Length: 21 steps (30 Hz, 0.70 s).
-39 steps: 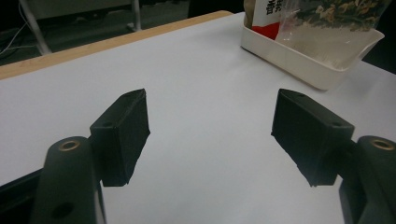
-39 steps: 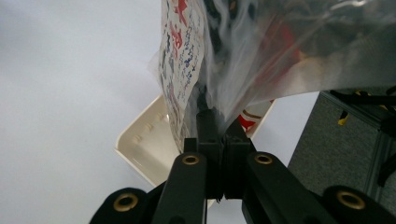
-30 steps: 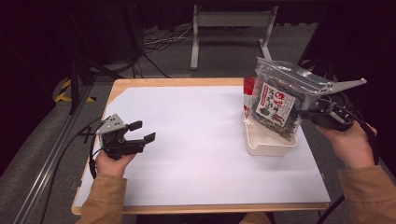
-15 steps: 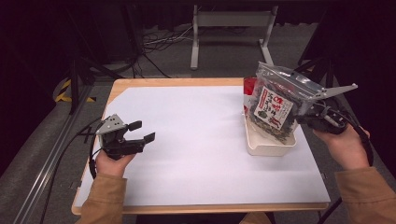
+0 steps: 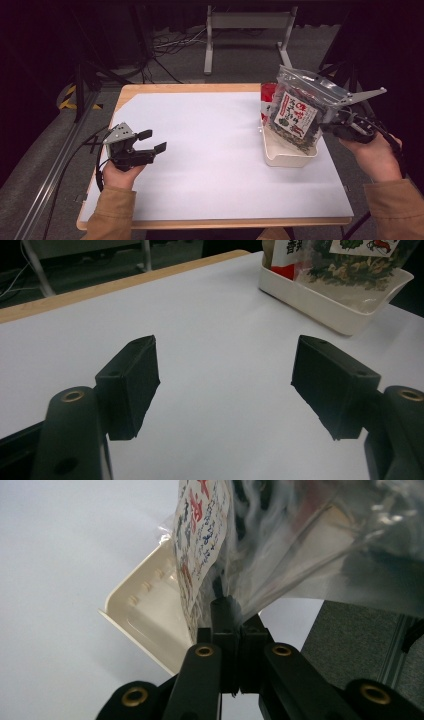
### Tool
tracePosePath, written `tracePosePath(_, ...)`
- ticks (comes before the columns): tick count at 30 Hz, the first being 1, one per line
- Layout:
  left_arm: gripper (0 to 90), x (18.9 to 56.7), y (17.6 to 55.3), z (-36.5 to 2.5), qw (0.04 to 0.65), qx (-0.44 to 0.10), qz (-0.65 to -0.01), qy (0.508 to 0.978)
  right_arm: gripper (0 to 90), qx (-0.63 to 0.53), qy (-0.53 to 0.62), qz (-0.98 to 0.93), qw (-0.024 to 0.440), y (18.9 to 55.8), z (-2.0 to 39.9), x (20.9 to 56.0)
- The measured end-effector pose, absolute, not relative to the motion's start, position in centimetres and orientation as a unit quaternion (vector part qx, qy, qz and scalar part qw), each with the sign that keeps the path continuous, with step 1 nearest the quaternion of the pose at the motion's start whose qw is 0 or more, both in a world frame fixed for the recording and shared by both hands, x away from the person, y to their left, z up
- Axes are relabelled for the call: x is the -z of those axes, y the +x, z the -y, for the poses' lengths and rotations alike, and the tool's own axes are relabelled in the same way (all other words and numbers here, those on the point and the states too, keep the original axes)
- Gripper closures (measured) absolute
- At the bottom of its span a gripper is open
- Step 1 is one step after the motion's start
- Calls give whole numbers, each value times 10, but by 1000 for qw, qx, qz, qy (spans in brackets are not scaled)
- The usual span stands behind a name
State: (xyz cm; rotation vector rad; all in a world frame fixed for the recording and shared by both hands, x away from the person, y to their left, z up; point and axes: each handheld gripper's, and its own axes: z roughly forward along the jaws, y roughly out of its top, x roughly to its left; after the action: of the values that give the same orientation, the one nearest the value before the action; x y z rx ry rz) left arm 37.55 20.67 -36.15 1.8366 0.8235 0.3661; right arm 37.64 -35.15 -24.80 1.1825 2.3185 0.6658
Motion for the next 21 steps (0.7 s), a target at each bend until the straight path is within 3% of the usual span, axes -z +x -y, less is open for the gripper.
tracePosePath(21,271,362,376,-206,520,-151,-342,768,888,-194,415,-860,224,387,329,249)
